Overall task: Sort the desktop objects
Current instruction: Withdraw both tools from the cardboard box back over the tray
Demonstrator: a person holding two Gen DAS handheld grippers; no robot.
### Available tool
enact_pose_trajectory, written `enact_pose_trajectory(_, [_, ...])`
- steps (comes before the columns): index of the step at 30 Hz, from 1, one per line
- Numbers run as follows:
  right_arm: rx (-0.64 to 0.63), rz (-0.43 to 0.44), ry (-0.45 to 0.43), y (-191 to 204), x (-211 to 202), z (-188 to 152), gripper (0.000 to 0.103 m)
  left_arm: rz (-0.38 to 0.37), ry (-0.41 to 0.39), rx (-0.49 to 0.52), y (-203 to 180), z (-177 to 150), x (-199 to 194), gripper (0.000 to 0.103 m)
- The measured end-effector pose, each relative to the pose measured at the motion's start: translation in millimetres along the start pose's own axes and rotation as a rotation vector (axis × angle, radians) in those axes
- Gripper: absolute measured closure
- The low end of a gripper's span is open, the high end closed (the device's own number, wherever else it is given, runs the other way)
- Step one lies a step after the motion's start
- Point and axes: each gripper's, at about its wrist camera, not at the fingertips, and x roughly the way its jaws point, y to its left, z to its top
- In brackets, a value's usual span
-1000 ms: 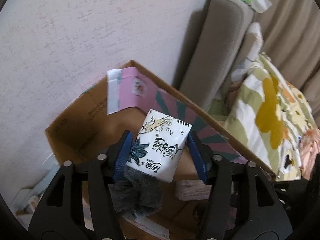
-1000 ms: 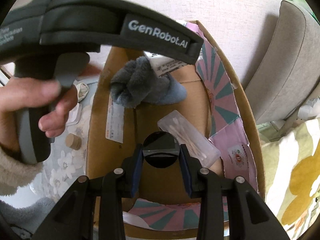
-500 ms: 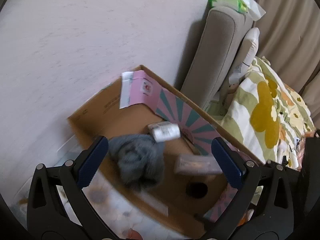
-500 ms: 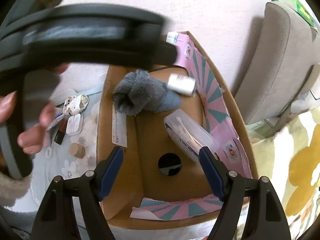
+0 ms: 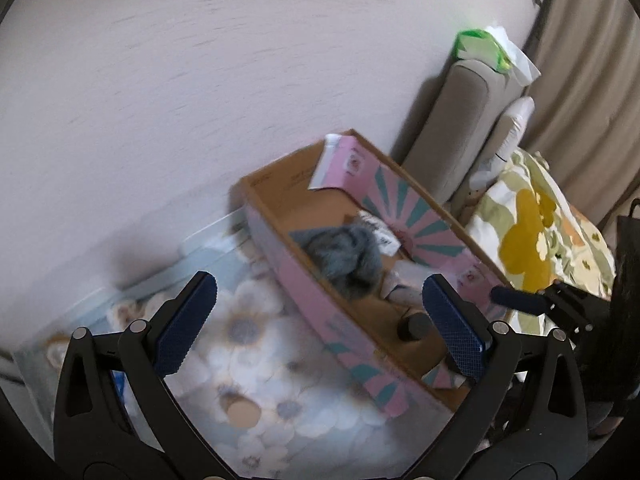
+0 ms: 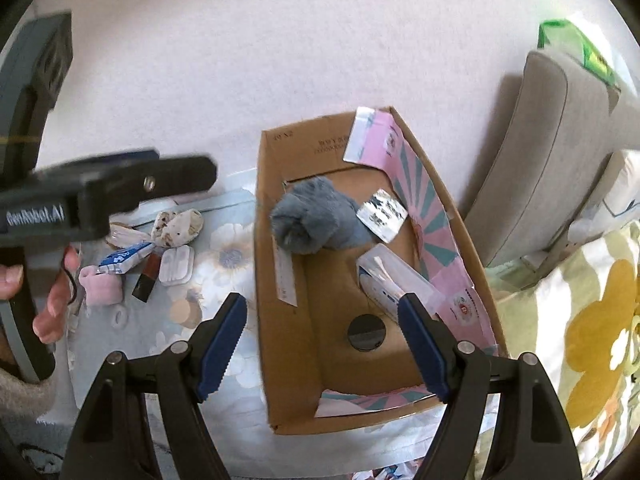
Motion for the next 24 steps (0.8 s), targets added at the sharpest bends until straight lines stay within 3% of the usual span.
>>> enact_pose_trajectory(11, [-0.058,0.007,-0.038,37,-9,5,0.029,0.085,-0.138,-0.073,49,-30,-66,0.001])
enact_pose_trajectory(17, [-0.132,0.024,-0.051,65,-9,7,0.029,0.193,-0.234,-0.109,80,-56,-102,0.001])
enact_pose_trajectory(24, [-0.198,0.089,-0.051,95,-5,14,0.029,0.313,-0.249,-0.187,122,-95,-143,0.001])
